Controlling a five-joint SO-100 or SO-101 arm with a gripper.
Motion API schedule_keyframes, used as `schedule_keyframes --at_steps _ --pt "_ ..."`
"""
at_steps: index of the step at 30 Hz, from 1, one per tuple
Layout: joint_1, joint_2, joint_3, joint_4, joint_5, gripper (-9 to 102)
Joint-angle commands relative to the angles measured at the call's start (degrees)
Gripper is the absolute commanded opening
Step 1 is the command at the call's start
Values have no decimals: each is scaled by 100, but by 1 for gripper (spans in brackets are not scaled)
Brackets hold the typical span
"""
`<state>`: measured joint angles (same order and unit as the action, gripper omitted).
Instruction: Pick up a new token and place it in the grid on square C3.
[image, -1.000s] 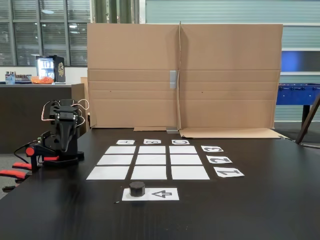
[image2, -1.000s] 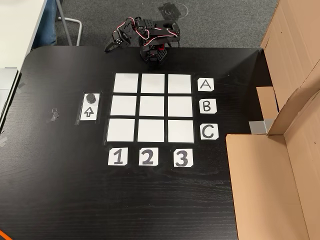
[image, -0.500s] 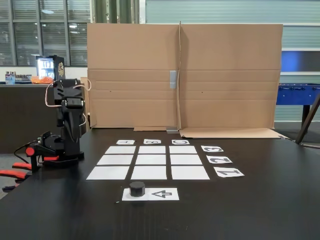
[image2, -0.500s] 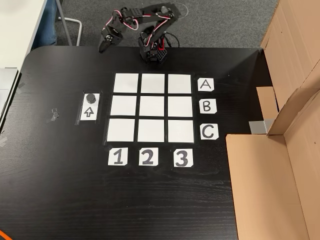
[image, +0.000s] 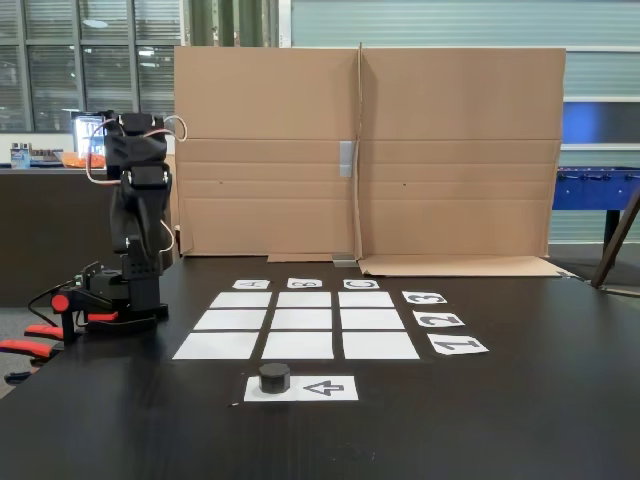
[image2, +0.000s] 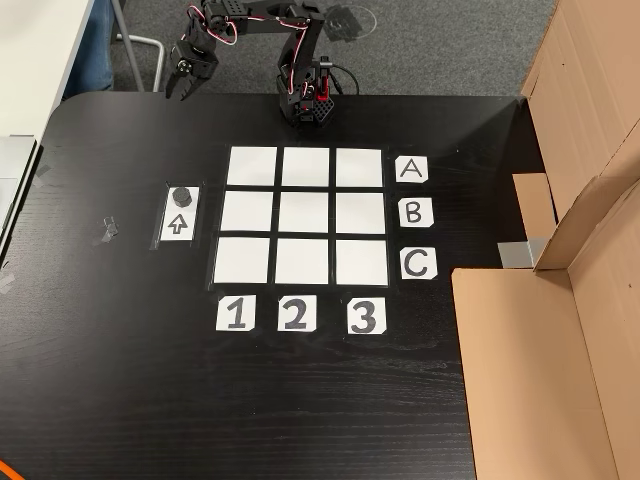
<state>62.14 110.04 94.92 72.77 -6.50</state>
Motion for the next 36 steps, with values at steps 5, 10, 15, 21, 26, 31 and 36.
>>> schedule_keyframes --at_steps 5,10,15,21,26,31,36 --pt "-211 -677 -1099 677 70 29" --pt "-360 -1230 -1573 949 158 31" --pt "-492 -1837 -2101 1292 264 32" --pt "-650 -2496 -2681 1582 387 32" --pt "-809 -3015 -3032 1687 448 32" --pt "-1002 -3586 -3472 1863 501 32" --pt "-1134 -4166 -3929 1925 659 33"
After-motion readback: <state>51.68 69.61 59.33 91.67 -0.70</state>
